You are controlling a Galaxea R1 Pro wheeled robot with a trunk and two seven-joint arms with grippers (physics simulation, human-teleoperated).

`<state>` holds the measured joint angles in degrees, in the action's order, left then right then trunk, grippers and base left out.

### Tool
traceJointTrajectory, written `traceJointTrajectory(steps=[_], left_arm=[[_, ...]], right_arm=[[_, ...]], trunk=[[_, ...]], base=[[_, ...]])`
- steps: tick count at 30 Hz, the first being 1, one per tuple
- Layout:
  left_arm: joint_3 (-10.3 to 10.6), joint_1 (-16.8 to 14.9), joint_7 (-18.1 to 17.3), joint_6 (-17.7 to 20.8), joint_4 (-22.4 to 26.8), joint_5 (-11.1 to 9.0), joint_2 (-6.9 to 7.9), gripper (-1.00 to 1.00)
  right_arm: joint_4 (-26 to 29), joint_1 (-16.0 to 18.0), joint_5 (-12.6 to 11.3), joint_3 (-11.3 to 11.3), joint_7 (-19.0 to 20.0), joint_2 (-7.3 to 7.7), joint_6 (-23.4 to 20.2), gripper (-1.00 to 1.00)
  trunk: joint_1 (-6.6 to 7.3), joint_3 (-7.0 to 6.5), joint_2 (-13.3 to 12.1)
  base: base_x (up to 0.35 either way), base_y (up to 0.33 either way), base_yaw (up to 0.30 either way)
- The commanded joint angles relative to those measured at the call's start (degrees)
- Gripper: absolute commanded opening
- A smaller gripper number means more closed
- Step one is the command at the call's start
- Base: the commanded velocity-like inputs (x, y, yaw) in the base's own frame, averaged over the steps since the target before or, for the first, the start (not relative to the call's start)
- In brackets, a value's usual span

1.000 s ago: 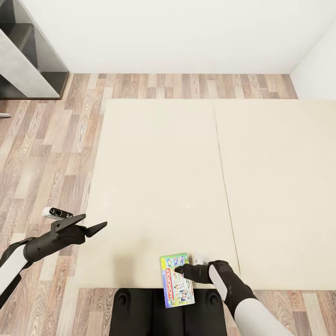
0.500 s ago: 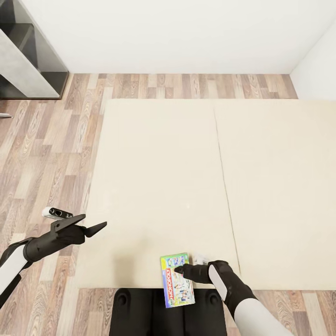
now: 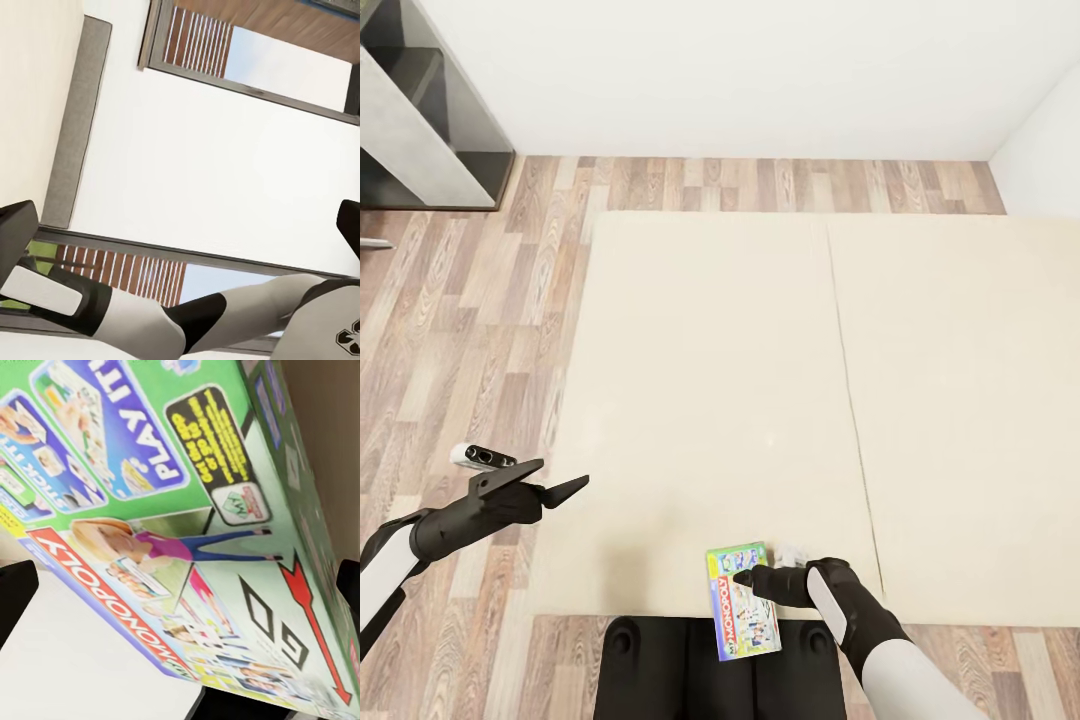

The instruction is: Put all the toys in the child's room - the three board games (two on the bed and one on the table), the two jigsaw puzzles on the table, and the tennis ball on the table - inside the toy box on the table in the child's room.

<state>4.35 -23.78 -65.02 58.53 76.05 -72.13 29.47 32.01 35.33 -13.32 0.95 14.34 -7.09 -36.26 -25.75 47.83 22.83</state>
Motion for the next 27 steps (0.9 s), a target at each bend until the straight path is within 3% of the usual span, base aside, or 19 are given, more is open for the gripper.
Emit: traceJointTrajectory(steps=[1,27], left_arm=[[0.13,-0.04,-0.12,0.27,-0.03,-0.21,0.06,1.0],[-0.12,-0.04,-0.11,0.27,-0.11,-0.21,-0.01,1.0]], right_arm=[[0.07,0.0,-0.04,0.1,0.09,-0.02,-0.31,1.0],[0.07,0.0,0.2,-0.28,-0.27,-0.47,0.08,1.0]], trunk=[[-0.03,0.06,0.09],[-0.03,0.06,0.09]], base=[[0.0,0.076,0.004],[0.0,0.031,0.0]])
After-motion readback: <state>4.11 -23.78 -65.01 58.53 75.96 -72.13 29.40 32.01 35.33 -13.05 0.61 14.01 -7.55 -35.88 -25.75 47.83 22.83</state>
